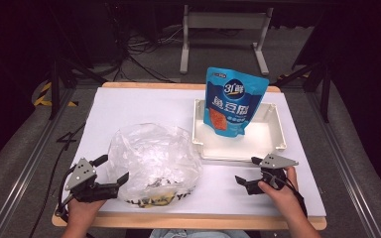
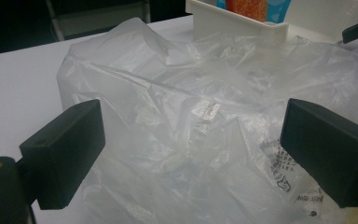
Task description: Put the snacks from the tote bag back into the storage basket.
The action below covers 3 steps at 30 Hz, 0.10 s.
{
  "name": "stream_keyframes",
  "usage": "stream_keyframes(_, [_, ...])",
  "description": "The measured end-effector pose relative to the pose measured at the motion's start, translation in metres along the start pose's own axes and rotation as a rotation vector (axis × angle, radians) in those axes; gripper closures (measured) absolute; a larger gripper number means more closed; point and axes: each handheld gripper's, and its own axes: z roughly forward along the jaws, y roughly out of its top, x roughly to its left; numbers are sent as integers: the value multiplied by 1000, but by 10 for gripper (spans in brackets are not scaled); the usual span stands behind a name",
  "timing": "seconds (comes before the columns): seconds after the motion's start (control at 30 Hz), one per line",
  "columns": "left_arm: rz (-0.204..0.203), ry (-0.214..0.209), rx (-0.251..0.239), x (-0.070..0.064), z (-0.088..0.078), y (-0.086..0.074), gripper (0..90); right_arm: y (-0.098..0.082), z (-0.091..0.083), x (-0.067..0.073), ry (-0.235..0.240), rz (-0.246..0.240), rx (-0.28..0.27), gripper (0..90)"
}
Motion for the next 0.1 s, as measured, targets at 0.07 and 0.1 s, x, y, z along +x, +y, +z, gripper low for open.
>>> stream_keyframes(0.07, [-1,4,-6,0,-1,0,73,0,-1,0,2,2,7,71])
stream_keyframes(0.1, [-1,4,-6,0,-1,0,73,0,-1,0,2,1,12,71])
